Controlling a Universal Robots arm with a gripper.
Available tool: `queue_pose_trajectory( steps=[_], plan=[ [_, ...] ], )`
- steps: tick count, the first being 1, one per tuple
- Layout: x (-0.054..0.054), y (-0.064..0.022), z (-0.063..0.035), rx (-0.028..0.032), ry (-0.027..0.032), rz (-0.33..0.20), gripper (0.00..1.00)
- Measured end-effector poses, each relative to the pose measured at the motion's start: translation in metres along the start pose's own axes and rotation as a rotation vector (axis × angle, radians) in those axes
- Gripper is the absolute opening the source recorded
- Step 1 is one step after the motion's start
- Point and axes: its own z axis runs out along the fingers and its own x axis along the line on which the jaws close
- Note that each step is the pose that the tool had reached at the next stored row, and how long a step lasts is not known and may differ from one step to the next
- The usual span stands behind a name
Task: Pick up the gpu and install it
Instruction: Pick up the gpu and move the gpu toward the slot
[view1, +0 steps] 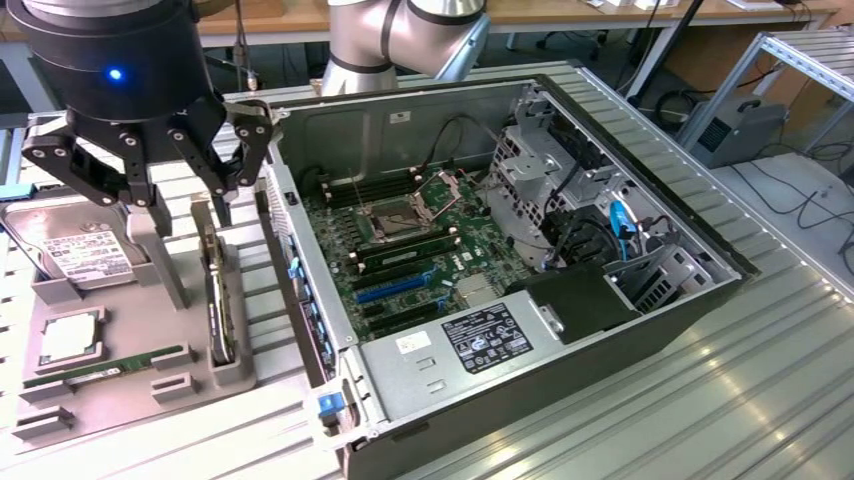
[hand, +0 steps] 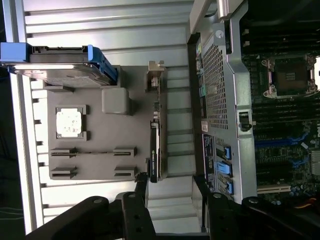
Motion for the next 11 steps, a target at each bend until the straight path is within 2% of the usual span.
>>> queue_pose_trajectory(
  steps=[11],
  plan=[
    [0.0003,-0.0003,0.0075,0.0000,0.0000,0.000,0.48]
  ],
)
